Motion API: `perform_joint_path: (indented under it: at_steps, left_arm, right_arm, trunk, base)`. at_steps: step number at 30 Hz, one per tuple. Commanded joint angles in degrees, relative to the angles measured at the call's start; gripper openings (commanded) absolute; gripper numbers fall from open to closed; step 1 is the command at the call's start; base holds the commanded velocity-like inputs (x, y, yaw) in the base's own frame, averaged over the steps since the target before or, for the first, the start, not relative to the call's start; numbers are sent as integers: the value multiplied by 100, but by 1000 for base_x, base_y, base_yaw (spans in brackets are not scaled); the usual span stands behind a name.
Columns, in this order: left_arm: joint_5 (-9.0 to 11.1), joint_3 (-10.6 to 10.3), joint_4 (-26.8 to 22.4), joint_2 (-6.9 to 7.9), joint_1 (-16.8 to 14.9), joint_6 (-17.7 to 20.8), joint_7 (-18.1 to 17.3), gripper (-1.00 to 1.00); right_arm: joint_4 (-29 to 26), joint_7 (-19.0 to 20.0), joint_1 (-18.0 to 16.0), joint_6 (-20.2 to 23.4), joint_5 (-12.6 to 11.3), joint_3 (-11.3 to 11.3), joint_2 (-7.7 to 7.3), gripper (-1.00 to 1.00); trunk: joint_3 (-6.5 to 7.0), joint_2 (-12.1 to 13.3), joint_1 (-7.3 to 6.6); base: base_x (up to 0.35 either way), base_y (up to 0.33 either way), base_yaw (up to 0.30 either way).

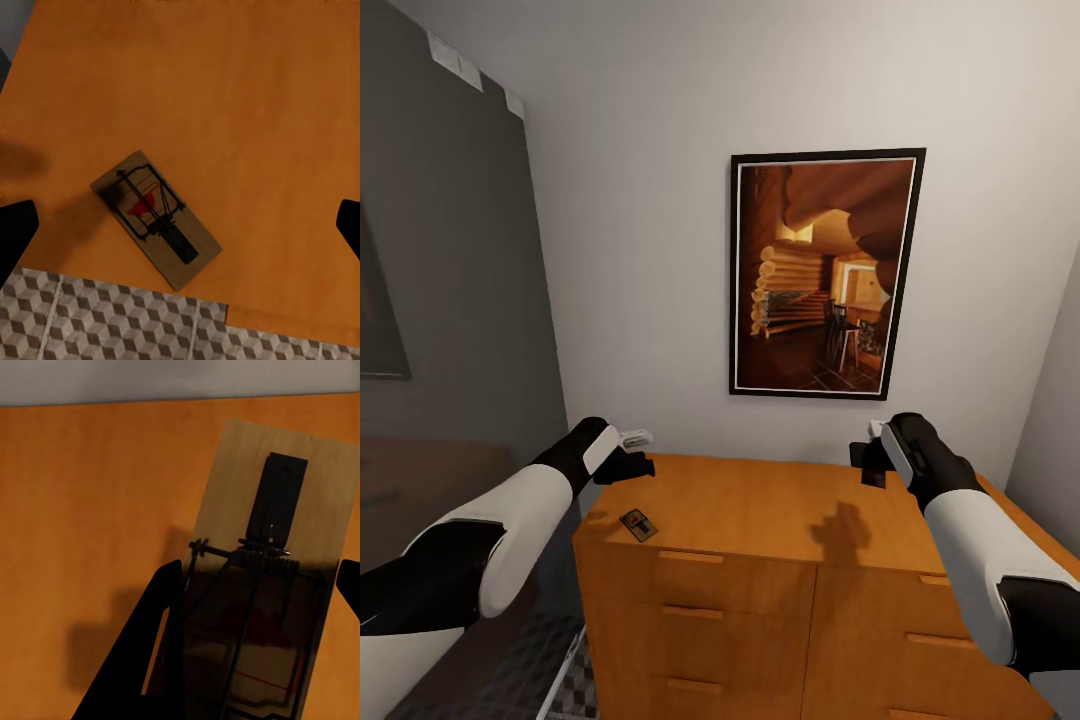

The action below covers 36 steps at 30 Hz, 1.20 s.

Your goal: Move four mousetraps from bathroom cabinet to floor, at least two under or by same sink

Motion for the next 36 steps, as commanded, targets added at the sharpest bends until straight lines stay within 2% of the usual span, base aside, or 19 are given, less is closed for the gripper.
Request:
perform_joint_path:
  at_steps: [1,13,21,28,36]
  left_arm:
    - [61,-43,-8,2,-4,19,37,100]
    - [67,-44,43,10,-4,5,34,100]
    - [100,-40,94,-40,-1,12,48,100]
    - [124,-32,486,-70,-3,-25,54,100]
    - [131,-25,875,-45,-3,-412,54,100]
  right_arm:
    - [-5,-5,-4,21,-33,-10,2,-100]
    - [0,-2,-4,17,-33,-12,-4,-100]
    - [0,3,-4,12,-33,-12,-8,-100]
    - [18,11,-4,-10,-34,-12,-9,-100]
    - [33,15,-4,-126,-48,-12,-9,-100]
  trunk:
    - [-9,-7,1]
    - [-9,-7,1]
    - [-9,-7,1]
    - [-9,-7,1]
    - [-9,-7,1]
  base:
    - [0,0,0]
    - [98,0,0]
    - [11,0,0]
    - [1,0,0]
    - [0,0,0]
